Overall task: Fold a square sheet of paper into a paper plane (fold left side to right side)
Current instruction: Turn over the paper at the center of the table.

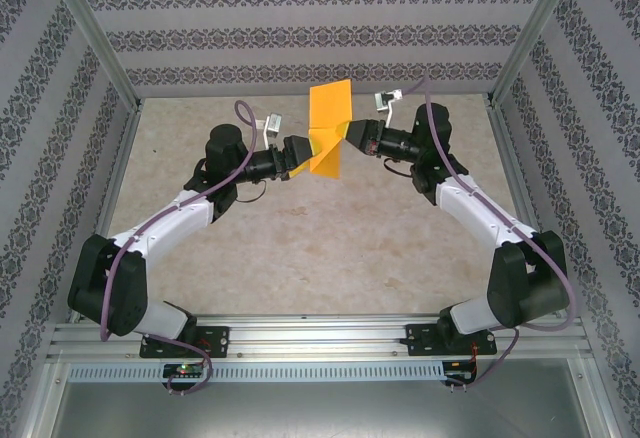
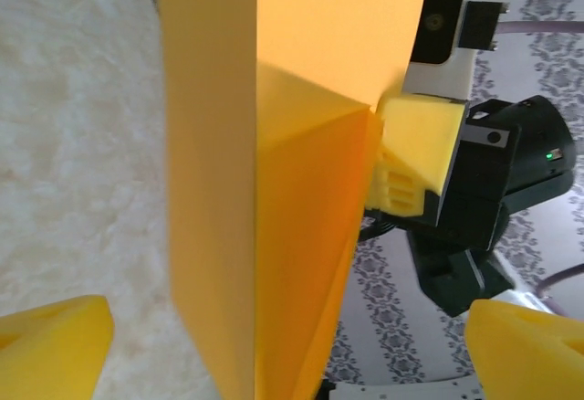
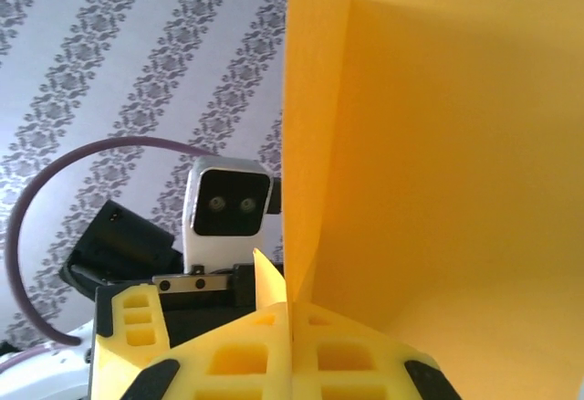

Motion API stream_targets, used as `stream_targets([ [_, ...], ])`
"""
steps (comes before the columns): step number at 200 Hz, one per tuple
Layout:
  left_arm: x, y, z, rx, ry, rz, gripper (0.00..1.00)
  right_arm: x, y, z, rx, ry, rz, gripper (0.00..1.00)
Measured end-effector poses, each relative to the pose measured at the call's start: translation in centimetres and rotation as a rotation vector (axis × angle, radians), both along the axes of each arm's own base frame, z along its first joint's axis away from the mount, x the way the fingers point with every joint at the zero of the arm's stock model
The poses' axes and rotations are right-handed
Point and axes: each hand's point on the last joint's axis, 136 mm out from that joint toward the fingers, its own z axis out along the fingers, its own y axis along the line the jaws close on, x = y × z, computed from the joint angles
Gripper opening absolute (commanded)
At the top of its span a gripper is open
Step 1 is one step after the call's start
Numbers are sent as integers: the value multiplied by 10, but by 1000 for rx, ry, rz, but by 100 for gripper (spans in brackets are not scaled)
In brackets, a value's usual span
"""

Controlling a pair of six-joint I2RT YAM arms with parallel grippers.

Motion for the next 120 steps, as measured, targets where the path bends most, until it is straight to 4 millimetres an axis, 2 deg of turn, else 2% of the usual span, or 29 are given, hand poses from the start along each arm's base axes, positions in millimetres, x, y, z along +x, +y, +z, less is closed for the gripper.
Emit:
stream_targets([
  [22,-3,-3,8,-30,-1,-18,81,-5,4,12,43,1,24,3],
  [52,-6,-5,13,-53,8,-29,57,-6,5,23,84,-2,30,3],
  [95,-8,-6,18,-67,3,-38,29,-6,4,26,98,7,31,7],
  [120,-9,-6,19,-67,-1,-38,15,-6,4,25,98,11,30,14],
])
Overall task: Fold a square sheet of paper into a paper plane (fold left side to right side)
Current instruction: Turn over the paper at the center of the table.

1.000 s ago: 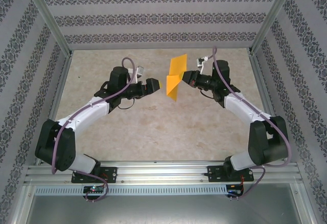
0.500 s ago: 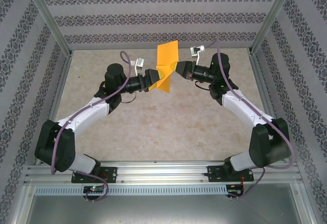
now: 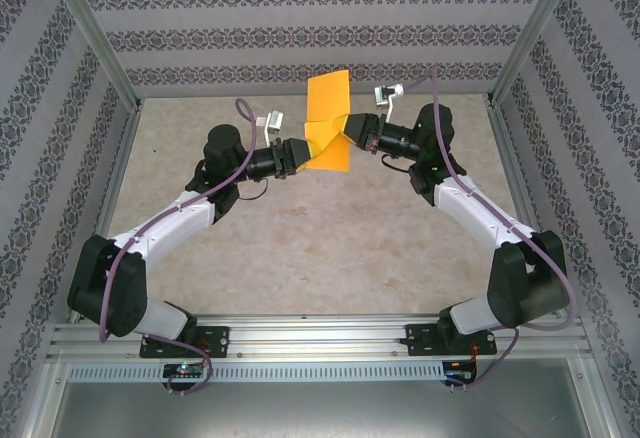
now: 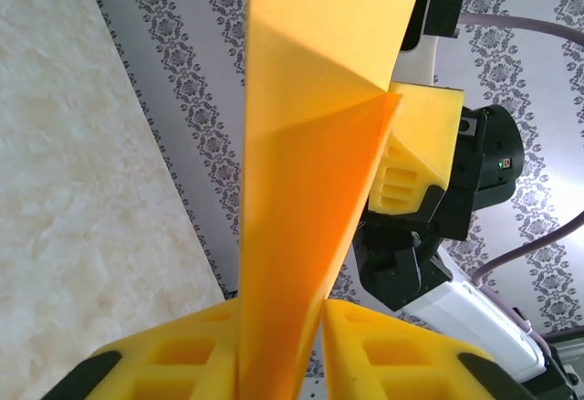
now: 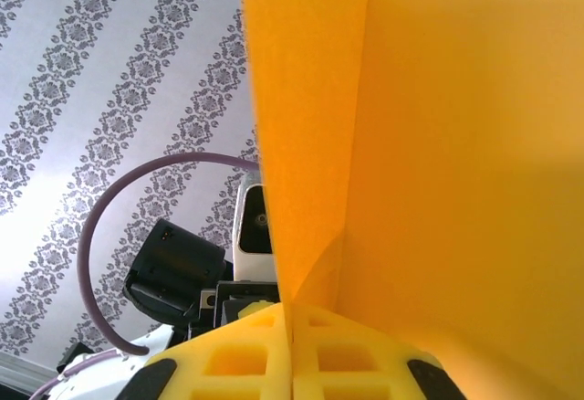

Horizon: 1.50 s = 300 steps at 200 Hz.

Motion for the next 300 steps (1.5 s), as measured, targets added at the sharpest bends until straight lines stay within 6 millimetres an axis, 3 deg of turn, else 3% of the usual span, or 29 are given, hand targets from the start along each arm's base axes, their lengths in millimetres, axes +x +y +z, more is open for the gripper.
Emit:
stream_targets([
  [46,-5,1,-1,49,-27,3,12,6,-9,-19,-66,32,-39,38],
  [80,-8,5,-6,210,-68,65,12,7,-38,-34,-200,36,-163,57],
  [106,-8,8,-19,484,-127,168,10,8,-70,-51,-400,35,-335,73],
  [128,-13,15,-49,769,-142,230,8,6,-103,-73,-570,72,-477,84],
  [157,-9,39,-119,1240,-70,281,6,0,-157,-107,-749,163,-646,96],
  [174,-12,59,-158,1511,-21,270,6,-8,-183,-129,-814,229,-710,98],
  [192,-16,73,-182,1710,14,253,6,-17,-200,-145,-851,279,-749,98],
  [222,-16,78,-197,1884,41,229,11,-24,-212,-153,-872,313,-782,98],
  [242,-15,66,-211,1941,48,189,14,-25,-215,-151,-871,314,-794,98],
  [259,-15,48,-235,1963,61,129,19,-25,-219,-152,-870,323,-805,98],
  [267,-17,40,-247,1967,71,98,23,-25,-220,-152,-871,327,-807,98],
  [280,-22,31,-265,1975,92,41,39,-26,-223,-153,-873,338,-814,98],
  [300,-27,20,-281,1950,127,-19,47,-28,-226,-157,-873,366,-822,98],
])
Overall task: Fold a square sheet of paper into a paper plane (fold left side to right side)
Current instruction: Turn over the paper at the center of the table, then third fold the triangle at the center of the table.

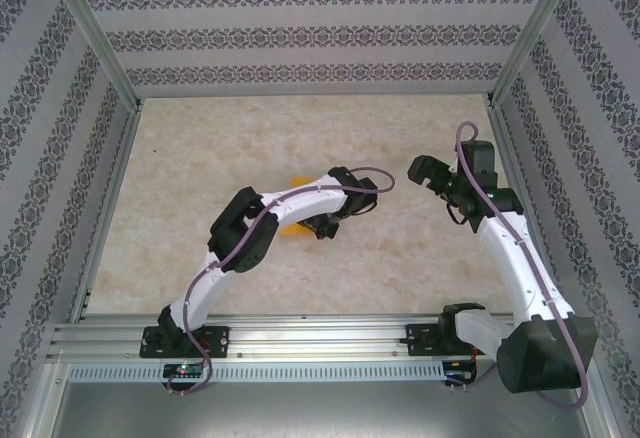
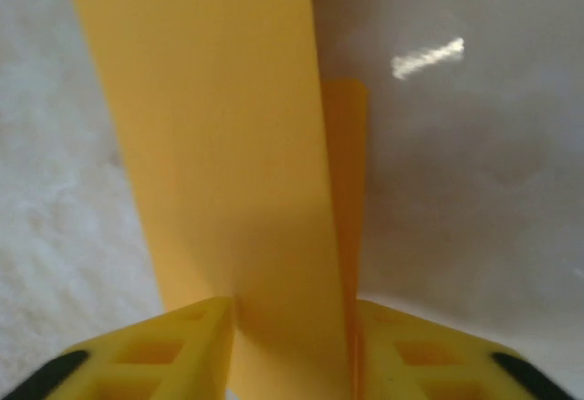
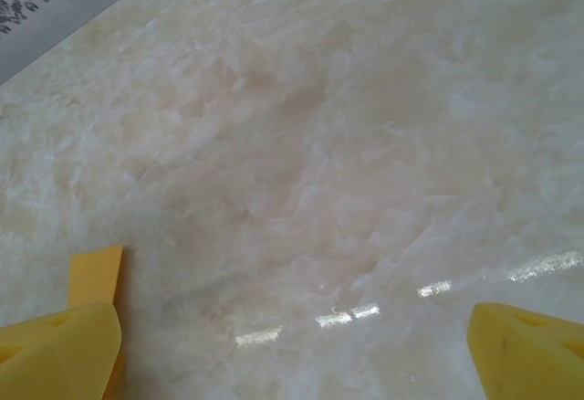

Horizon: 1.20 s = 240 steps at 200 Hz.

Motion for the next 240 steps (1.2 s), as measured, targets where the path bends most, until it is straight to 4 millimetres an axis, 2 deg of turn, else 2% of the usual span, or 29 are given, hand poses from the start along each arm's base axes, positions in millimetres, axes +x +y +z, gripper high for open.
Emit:
stream_targets([
  [20,-1,-15,4,-75,25,-8,55,1,0,-6,17,25,-6,96],
  [35,-1,-29,12,-175,34,-8,59,4,7,-17,60,50,10,91],
  [58,1,-41,40,-368,23,3,64,8,27,-45,149,112,58,83],
  [76,9,-29,72,-529,-16,44,66,12,62,-67,215,168,143,79],
  [93,24,2,96,-681,-74,130,71,15,112,-84,281,202,264,77],
  [100,29,15,101,-734,-97,170,74,16,126,-87,298,209,294,76],
  [103,32,21,102,-757,-107,190,74,16,138,-92,308,221,321,76],
  [112,38,44,102,-817,-136,260,77,18,161,-99,327,238,368,75],
  [116,41,55,100,-841,-147,292,78,21,165,-96,337,227,374,74],
  [118,41,58,99,-849,-150,305,79,21,177,-103,340,245,399,74],
  [128,43,78,90,-890,-162,376,82,27,200,-108,351,253,438,74],
  [139,42,90,78,-932,-159,433,83,36,223,-110,360,245,478,73],
  [154,38,93,62,-985,-132,483,83,47,246,-109,370,225,520,72],
  [173,33,90,50,-1052,-100,519,83,63,261,-107,382,200,540,71],
  [199,37,80,51,-1131,-90,525,83,85,275,-113,392,187,551,70],
  [240,47,70,52,-1187,-89,518,82,86,278,-141,392,247,552,69],
])
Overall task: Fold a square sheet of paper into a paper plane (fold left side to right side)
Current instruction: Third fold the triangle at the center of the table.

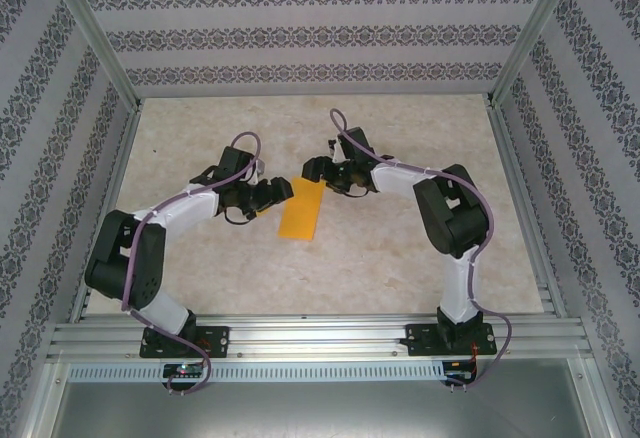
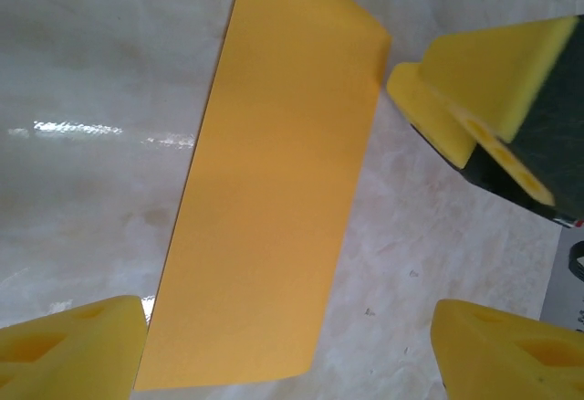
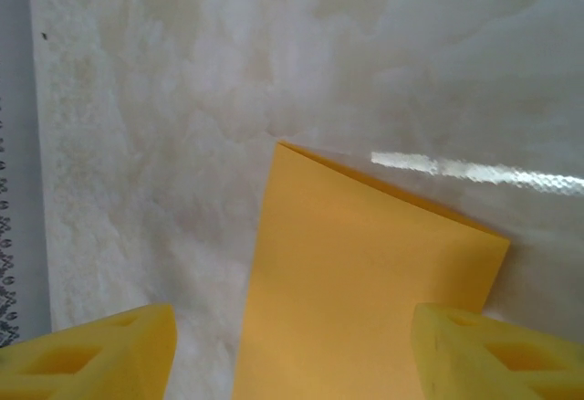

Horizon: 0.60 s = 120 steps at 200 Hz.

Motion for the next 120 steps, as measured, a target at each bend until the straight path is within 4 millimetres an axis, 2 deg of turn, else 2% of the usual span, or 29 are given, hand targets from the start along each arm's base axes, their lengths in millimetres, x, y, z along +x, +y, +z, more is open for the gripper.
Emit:
stream_targets([
  [22,1,-1,-7,-2,17,-1,82,-4,-2,-13,-18,30,7,67],
  [71,-1,-2,-19,4,46,-4,79,3,0,-15,-69,16,61,66],
  [120,-4,-6,-39,-5,107,-17,67,4,-2,-19,-118,2,135,64],
])
